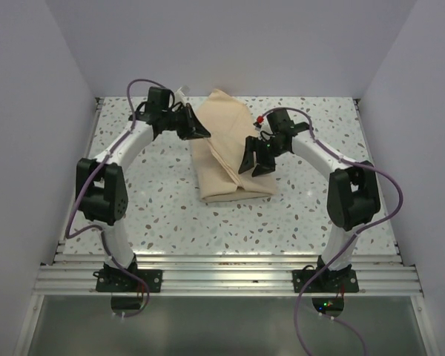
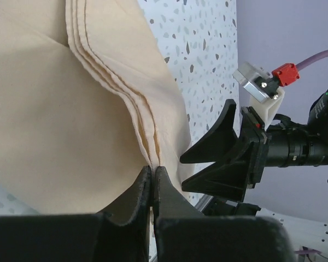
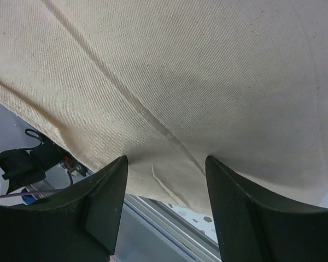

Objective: Prepare the surgical pack

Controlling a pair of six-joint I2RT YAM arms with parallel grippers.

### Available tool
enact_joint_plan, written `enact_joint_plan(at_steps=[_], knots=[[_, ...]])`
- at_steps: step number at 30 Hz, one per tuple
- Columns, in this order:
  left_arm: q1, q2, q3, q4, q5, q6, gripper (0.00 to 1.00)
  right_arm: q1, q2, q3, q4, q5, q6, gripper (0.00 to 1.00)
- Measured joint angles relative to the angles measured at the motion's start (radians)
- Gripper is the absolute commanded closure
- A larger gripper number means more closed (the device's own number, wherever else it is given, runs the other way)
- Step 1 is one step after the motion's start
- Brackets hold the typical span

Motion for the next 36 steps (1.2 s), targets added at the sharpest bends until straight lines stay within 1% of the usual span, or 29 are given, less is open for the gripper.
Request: enact_joint_plan(at_steps=[4, 8, 14, 15, 16, 21, 23, 28, 32, 36], knots=[[-0.003, 0.007, -0.005, -0.004, -0.004, 0.016, 1.0, 0.0, -0.011, -0.007, 0.001, -0.004, -0.002, 0.39], [0.001, 0.025, -0.077, -0.017, -0.027, 0.031, 1.0, 0.0, -0.013, -0.022, 0.0, -0.007, -0.003, 0.41], [0.016, 0.059, -0.208, -0.047, -0.068, 0.051, 1.0, 0.0, -0.013, -0.041, 0.001, -0.025, -0.003, 0.55], [0.018, 0.063, -0.215, -0.049, -0.07, 0.055, 1.0, 0.0, -0.013, -0.042, 0.003, -0.029, -0.002, 0.6], [0.023, 0.071, -0.216, -0.052, -0.071, 0.058, 1.0, 0.0, -0.013, -0.043, 0.006, -0.038, -0.001, 0.62], [0.029, 0.075, -0.217, -0.053, -0.071, 0.068, 1.0, 0.005, -0.013, -0.043, 0.021, -0.073, 0.006, 0.68], [0.029, 0.075, -0.22, -0.05, -0.071, 0.069, 1.0, 0.008, -0.013, -0.043, 0.024, -0.076, 0.006, 0.74], [0.032, 0.075, -0.229, -0.037, -0.059, 0.069, 1.0, 0.025, -0.006, -0.011, 0.025, -0.108, 0.01, 0.8], [0.032, 0.075, -0.229, -0.036, -0.058, 0.069, 1.0, 0.07, 0.008, 0.053, 0.029, -0.127, 0.003, 0.84], [0.032, 0.075, -0.228, -0.036, -0.058, 0.069, 1.0, 0.142, 0.011, 0.058, 0.02, -0.13, -0.023, 0.87]])
